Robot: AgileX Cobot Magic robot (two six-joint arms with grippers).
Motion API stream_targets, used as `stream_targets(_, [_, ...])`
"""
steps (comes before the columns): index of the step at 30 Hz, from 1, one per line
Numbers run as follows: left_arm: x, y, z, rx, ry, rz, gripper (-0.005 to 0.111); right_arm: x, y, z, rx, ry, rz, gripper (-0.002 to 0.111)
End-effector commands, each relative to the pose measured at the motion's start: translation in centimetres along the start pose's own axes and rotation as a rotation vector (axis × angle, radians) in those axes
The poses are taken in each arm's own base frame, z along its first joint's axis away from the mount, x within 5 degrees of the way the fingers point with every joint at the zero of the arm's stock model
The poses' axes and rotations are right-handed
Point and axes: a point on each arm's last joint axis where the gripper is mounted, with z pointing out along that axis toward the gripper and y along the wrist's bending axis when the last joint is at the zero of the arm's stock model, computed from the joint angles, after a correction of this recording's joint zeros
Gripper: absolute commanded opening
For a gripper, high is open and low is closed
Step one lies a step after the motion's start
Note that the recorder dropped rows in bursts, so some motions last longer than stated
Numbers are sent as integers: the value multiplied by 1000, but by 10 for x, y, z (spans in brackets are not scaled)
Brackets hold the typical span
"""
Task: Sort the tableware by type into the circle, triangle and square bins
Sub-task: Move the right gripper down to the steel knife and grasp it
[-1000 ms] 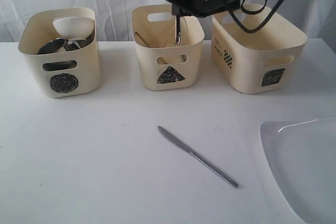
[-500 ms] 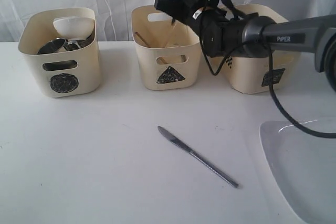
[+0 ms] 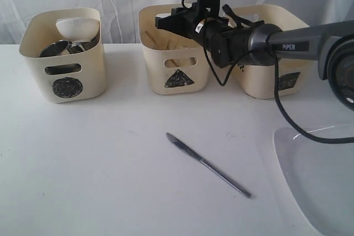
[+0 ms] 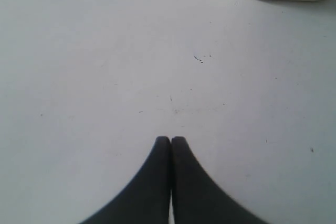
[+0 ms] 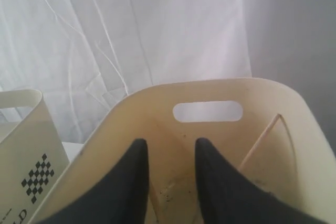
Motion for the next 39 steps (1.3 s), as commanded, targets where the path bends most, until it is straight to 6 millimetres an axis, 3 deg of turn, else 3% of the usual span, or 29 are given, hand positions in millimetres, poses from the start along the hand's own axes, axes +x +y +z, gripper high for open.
stream_targets(1, [2, 0, 0, -5, 13, -7, 0, -6, 0, -1, -4, -13, 3, 30])
stream_targets(5, [2, 0, 0, -5, 13, -7, 0, -23, 4, -7, -3, 1, 4, 30])
stream_targets(9, [2, 0, 0, -5, 13, -7, 0, -55, 10, -26, 6, 81, 2, 30])
stream_targets(13, [2, 0, 0, -5, 13, -7, 0, -70, 13, -57, 48, 380, -50, 30])
stream_targets(17, [2, 0, 0, -5, 13, -7, 0, -60, 12, -91, 57, 745, -172, 26])
stream_targets(21, [2, 0, 0, -5, 13, -7, 0, -52, 26, -124, -22, 858, -313, 13])
stream_targets(23, [2, 0, 0, -5, 13, -7, 0, -47, 27, -144, -20, 913, -298, 8])
stream_targets(28, [2, 0, 0, -5, 13, -7, 0, -16, 28, -191, -5, 1064, -69, 7])
stream_targets(31, [2, 0, 0, -5, 13, -7, 0, 3, 32, -213, -61, 1118, 3, 7])
stream_targets(34, [2, 0, 0, -5, 13, -7, 0, 12, 40, -237, -171, 1103, -41, 7])
stream_targets(39, [2, 0, 0, -5, 13, -7, 0, 22, 37, -273, -171, 1048, -50, 7])
